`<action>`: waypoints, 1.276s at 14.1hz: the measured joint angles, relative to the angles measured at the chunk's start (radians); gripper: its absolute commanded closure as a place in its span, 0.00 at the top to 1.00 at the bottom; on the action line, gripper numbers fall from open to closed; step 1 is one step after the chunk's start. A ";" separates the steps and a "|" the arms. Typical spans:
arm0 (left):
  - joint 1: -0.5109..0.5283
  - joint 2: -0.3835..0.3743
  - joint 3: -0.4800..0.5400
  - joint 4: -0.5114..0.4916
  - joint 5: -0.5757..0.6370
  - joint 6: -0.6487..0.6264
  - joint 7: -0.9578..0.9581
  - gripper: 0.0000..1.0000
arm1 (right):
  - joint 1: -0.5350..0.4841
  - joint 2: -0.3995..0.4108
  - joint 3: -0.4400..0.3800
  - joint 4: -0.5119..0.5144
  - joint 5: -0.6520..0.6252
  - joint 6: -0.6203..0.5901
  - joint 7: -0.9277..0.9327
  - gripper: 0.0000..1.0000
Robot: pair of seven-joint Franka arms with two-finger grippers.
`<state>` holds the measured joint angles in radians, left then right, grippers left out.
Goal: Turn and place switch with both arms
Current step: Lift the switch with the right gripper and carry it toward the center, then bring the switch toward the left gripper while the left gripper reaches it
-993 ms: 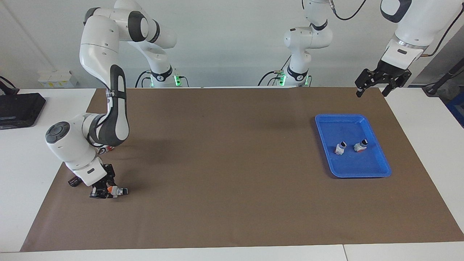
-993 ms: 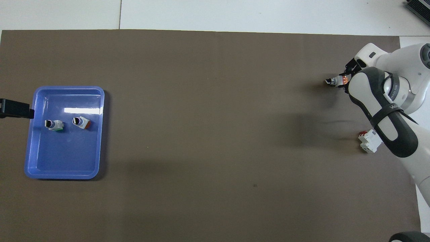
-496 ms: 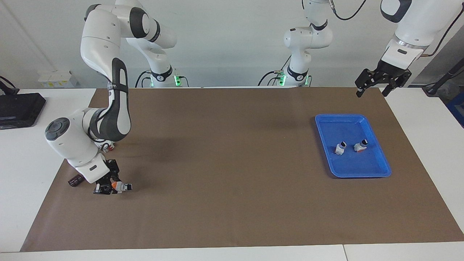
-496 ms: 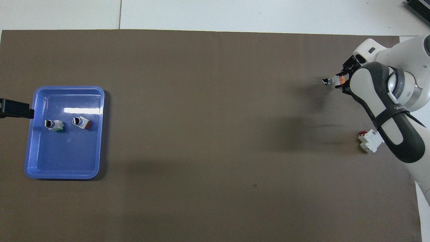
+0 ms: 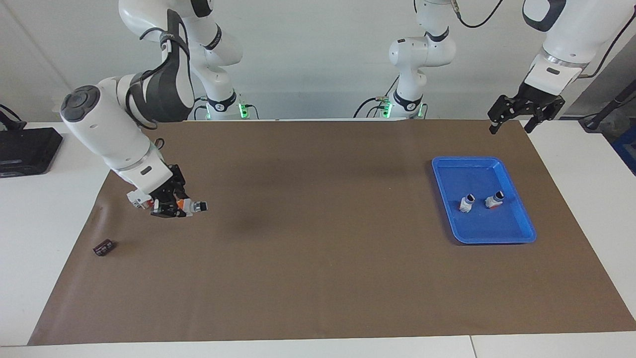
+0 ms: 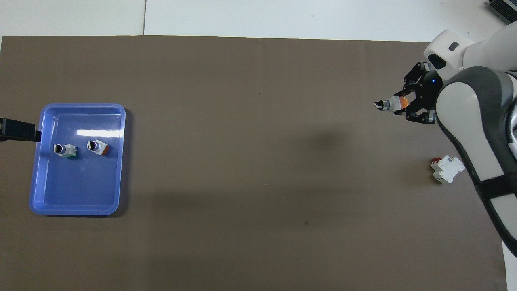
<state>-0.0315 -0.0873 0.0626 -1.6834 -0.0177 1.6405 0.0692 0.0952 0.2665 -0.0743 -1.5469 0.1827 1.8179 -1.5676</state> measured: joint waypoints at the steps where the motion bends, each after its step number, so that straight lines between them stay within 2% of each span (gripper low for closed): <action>1: 0.000 -0.002 0.000 -0.011 -0.005 0.014 -0.014 0.99 | 0.016 -0.013 0.001 0.000 0.004 -0.015 0.017 0.00; 3: 0.000 -0.007 0.000 -0.044 -0.055 0.065 -0.070 0.99 | 0.041 -0.028 0.010 -0.002 0.045 -0.026 0.047 0.00; 7: -0.001 -0.008 -0.005 -0.101 -0.260 0.138 -0.185 0.97 | 0.155 -0.032 0.024 -0.003 0.068 -0.018 0.198 0.00; 10: -0.005 -0.007 -0.023 -0.134 -0.434 0.178 -0.292 0.86 | 0.257 -0.032 0.026 -0.013 0.068 0.034 0.324 0.00; 14: -0.026 -0.006 -0.037 -0.228 -0.716 0.243 -0.334 0.75 | 0.357 -0.032 0.027 -0.029 0.076 0.062 0.438 0.00; 18: -0.113 -0.005 -0.050 -0.317 -0.907 0.369 -0.353 0.64 | 0.368 -0.038 0.025 -0.059 0.251 0.089 0.450 0.00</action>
<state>-0.1449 -0.0923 0.0126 -2.0009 -0.9244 2.0093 -0.2839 0.4633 0.2284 -0.0493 -1.6056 0.4341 1.9070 -1.1175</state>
